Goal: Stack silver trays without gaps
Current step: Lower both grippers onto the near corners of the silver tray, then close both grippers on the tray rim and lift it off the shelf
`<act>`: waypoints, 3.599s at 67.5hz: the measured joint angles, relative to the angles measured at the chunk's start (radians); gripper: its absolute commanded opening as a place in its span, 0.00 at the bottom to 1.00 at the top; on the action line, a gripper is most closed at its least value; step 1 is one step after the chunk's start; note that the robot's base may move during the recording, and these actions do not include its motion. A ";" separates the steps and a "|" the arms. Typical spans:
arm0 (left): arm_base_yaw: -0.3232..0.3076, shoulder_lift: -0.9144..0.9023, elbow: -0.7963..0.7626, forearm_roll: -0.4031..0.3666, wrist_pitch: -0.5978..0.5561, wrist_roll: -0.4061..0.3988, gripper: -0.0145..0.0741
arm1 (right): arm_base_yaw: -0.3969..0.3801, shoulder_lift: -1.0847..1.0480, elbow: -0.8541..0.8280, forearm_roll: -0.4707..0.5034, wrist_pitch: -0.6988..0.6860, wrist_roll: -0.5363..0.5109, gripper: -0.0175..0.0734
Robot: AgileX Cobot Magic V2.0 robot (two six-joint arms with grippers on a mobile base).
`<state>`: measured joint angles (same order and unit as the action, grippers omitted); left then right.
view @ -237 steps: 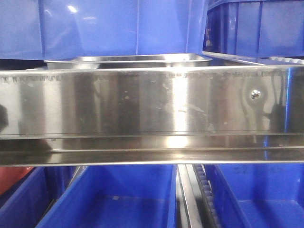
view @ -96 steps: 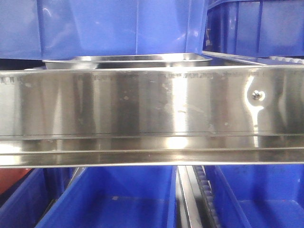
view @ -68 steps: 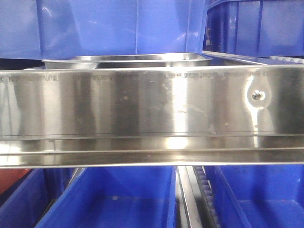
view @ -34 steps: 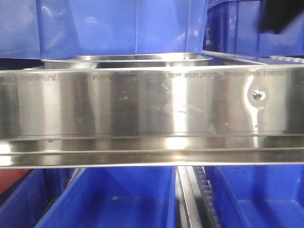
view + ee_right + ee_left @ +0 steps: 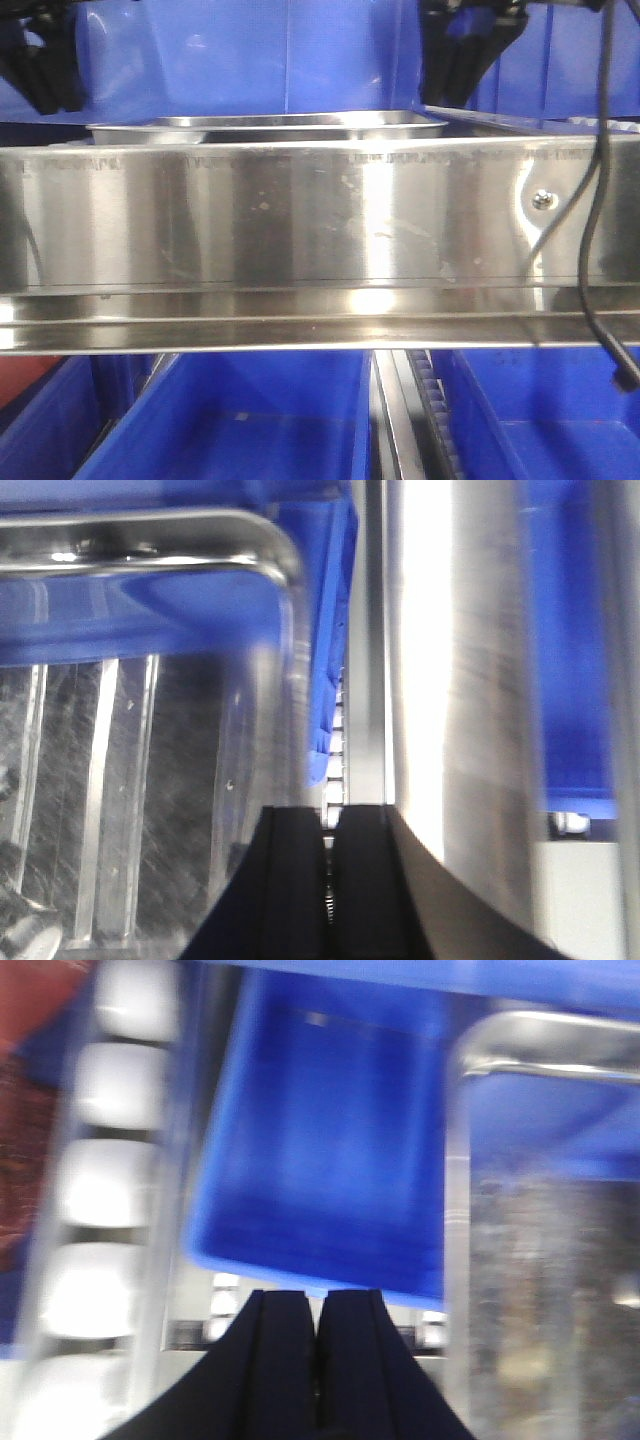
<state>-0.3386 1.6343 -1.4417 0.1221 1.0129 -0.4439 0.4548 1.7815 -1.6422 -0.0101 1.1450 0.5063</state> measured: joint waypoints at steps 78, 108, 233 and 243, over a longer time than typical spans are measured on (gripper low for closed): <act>-0.080 0.049 -0.041 0.067 -0.036 -0.080 0.45 | 0.001 0.016 -0.002 -0.003 -0.012 0.004 0.41; -0.080 0.076 -0.041 0.067 -0.036 -0.080 0.43 | 0.001 0.040 -0.002 0.018 -0.046 0.004 0.33; -0.327 -0.074 -0.139 0.223 0.141 -0.312 0.15 | 0.060 -0.239 0.101 -0.136 0.000 0.091 0.17; -0.385 -0.111 -0.123 0.256 0.167 -0.355 0.15 | 0.101 -0.349 0.250 -0.174 -0.048 0.180 0.17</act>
<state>-0.7232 1.5236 -1.5648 0.3777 1.1803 -0.7992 0.5559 1.4320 -1.3927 -0.1844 1.0974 0.6858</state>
